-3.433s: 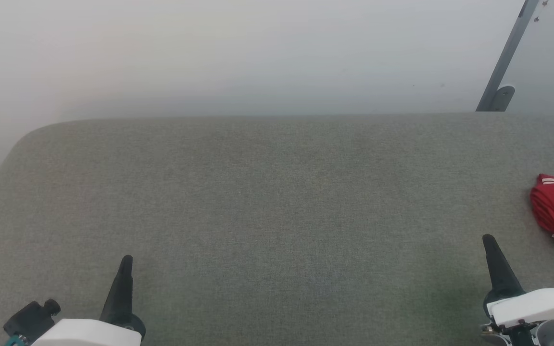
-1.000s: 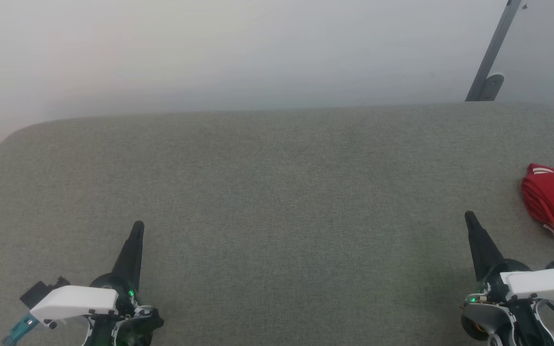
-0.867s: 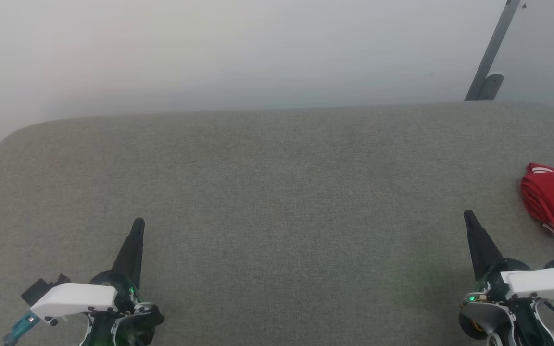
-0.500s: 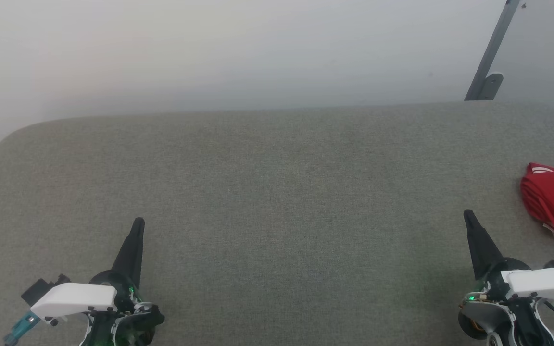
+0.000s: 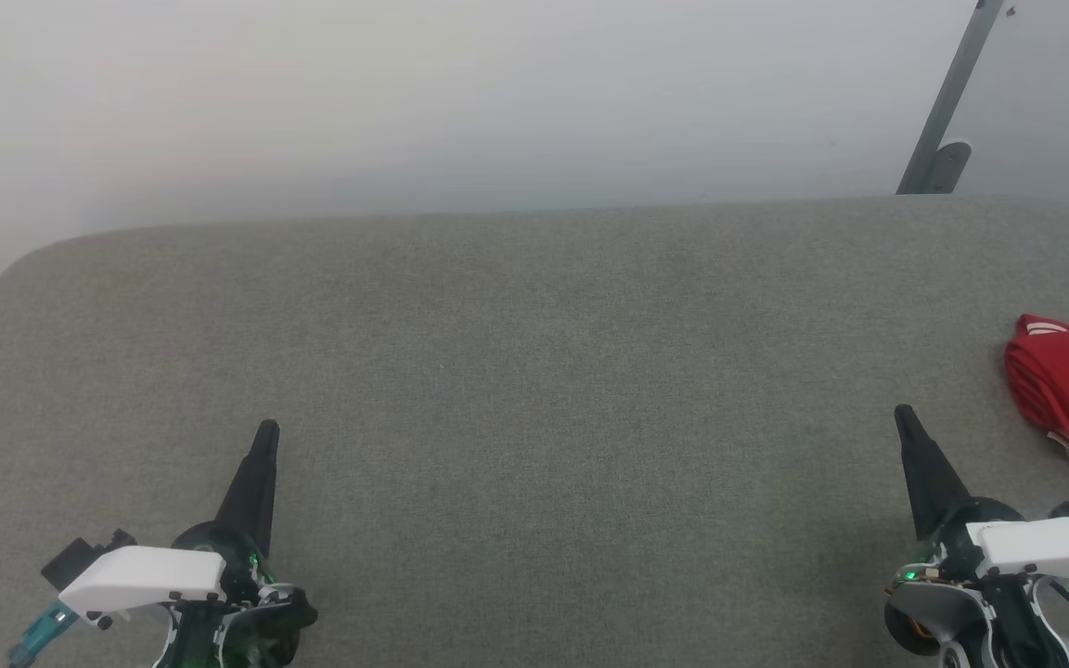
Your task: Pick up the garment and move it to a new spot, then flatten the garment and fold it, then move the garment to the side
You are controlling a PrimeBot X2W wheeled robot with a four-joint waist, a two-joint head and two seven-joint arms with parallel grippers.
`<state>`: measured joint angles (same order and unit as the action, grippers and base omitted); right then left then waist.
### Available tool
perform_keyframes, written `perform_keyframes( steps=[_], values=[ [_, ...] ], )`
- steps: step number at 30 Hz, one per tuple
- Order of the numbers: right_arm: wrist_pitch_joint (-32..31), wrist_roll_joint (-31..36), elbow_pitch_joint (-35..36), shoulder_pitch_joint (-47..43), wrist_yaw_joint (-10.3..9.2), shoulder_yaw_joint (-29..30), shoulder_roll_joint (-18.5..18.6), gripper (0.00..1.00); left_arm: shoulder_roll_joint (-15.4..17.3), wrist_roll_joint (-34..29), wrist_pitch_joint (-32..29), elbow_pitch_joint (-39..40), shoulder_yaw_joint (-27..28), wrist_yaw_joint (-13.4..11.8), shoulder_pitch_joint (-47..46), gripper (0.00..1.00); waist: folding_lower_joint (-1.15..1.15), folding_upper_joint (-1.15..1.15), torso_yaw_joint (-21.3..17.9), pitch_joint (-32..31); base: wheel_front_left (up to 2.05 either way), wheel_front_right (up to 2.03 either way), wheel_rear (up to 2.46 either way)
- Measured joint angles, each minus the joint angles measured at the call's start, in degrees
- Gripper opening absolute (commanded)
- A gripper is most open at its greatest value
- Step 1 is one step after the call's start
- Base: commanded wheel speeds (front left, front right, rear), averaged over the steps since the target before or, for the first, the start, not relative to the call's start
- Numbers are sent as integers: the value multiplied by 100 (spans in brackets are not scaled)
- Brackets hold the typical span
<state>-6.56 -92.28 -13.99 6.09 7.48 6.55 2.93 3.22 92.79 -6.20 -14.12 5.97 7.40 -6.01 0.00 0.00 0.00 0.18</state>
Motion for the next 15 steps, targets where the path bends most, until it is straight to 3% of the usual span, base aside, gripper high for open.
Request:
perform_keyframes(
  steps=[15],
  values=[
    [0, 0, 0, 1, 0, -3, 0, 0, -7, -5, -2, 0, 10, 0, 0, 0, 0, 0, 0, 0, 0, 0, 0]
  ],
)
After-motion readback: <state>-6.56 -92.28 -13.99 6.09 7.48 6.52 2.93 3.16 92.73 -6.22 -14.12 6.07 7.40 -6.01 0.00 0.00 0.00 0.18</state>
